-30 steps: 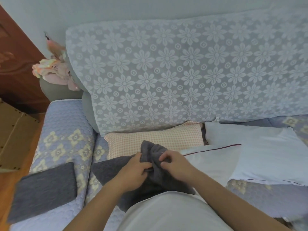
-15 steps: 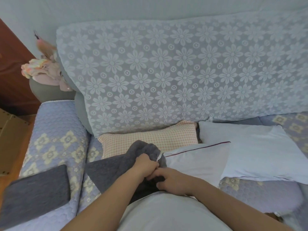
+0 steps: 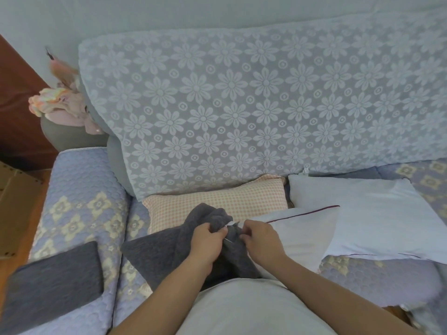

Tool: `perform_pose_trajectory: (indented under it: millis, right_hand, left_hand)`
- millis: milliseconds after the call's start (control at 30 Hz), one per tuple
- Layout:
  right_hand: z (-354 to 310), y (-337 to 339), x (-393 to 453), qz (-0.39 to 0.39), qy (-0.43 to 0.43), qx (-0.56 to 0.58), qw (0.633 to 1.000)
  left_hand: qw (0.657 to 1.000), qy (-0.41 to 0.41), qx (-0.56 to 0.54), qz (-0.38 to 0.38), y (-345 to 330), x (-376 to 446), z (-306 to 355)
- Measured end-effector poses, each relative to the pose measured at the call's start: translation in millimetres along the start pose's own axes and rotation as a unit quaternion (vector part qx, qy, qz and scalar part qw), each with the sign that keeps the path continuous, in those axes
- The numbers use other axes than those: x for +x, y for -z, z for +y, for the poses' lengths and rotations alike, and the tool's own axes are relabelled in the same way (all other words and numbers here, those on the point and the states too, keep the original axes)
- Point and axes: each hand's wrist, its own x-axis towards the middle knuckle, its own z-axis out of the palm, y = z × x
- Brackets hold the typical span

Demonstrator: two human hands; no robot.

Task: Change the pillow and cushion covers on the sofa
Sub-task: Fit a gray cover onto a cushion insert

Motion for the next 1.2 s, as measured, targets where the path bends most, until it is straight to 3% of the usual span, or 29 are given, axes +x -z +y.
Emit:
perform_pose_trajectory:
  millis: [33, 100, 167, 200, 367, 467, 533, 600, 667, 733, 800, 867, 900, 933, 1000, 1067, 1200]
  right_hand:
    - [3, 2, 1, 0.019, -0.017, -0.014, 1.0]
    - [10, 7, 3, 0.047, -0.063, -0.029, 0.996]
    - [19, 8, 5, 0.046, -0.099, -0.042, 0.993]
    - [22, 9, 7, 0.04, -0.109, -0.045, 0.992]
    - [13, 13, 6, 0.008, -0.093, -0.113, 0.989]
    - [1, 12, 7, 0.075, 0.062, -0.132, 0.987]
    - [-14, 5, 9, 0.04, 0.163, -0.101, 0.981]
    - [-30, -5, 5, -0.038, 0.174, -0.065, 0.982]
    - [-37, -8, 1, -0.089, 0.143, -0.012, 0.986]
    - [-33, -2, 3, -0.127, 0.072, 0.105, 0.984]
    - [-25, 12, 6, -0.212, -0.035, 0.31, 0.926]
    - [-19, 23, 6, -0.289, -0.103, 0.45, 0.839]
    - [-17, 28, 6, -0.296, -0.117, 0.466, 0.826]
    - [-15, 32, 7, -0.271, -0.136, 0.467, 0.83]
    - [-5, 38, 11, -0.158, -0.201, 0.496, 0.83]
    - [13, 46, 15, -0.056, -0.272, 0.533, 0.799]
    - [46, 53, 13, 0.031, -0.36, 0.545, 0.757]
  left_hand:
    - [0.988, -0.053, 0.137, 0.045, 1, -1, 2]
    - [0.9, -0.146, 0.386, 0.138, 7, -6, 3]
    - [0.831, -0.189, 0.489, 0.185, 11, -9, 1]
    - [0.82, -0.184, 0.508, 0.188, 12, -8, -1]
    - [0.859, -0.046, 0.504, 0.073, 24, -9, 0]
    - [0.859, -0.008, 0.509, 0.051, 34, -8, -4]
    - [0.896, 0.015, 0.442, 0.034, 35, -6, -3]
    - [0.944, 0.021, 0.326, 0.042, 32, -9, 1]
    - [0.985, 0.023, 0.17, 0.034, 28, -9, 1]
    - [0.998, 0.03, 0.043, -0.025, 28, -13, 10]
    - [0.996, -0.004, -0.033, -0.08, 40, -16, 21]
    - [0.992, -0.116, 0.025, -0.036, 62, -8, 29]
    - [0.977, -0.168, 0.131, -0.014, 74, -1, 30]
    - [0.953, -0.18, 0.24, -0.03, 86, 5, 28]
    - [0.921, -0.114, 0.348, -0.137, 97, 13, 17]
    - [0.902, -0.107, 0.368, -0.201, 90, 15, 2]
    - [0.909, -0.181, 0.325, -0.185, 71, 13, -9]
